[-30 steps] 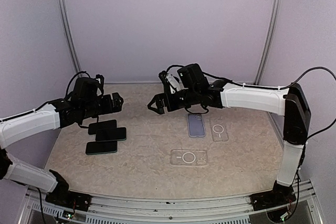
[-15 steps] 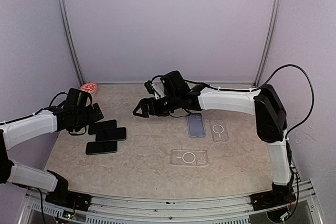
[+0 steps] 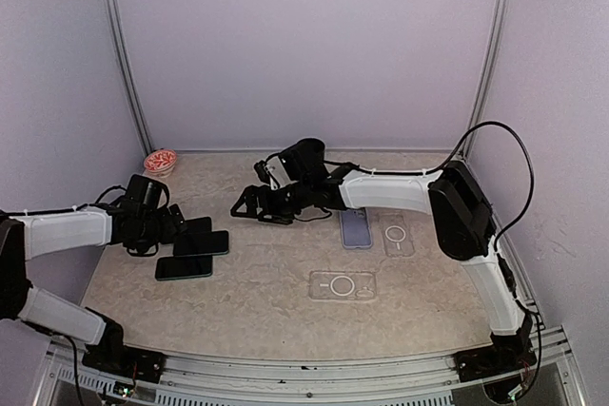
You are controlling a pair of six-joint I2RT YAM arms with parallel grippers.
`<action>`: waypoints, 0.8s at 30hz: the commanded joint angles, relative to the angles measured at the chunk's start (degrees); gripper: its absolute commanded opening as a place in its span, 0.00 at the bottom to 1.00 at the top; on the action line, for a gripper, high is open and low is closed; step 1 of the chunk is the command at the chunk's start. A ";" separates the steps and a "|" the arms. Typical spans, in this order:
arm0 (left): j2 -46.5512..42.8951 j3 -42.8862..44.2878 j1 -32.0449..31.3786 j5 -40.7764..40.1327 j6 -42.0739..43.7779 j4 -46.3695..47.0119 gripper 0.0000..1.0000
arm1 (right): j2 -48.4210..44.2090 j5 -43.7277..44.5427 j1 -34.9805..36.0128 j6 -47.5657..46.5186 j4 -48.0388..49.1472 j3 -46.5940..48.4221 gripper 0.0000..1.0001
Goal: Put the phone into the phone case
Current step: Adjust the phone at the center of the board.
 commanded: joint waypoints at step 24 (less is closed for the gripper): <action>8.21 -4.85 -0.26 8.68 -1.47 17.83 0.99 | 8.25 -3.27 1.77 6.42 5.20 4.82 0.98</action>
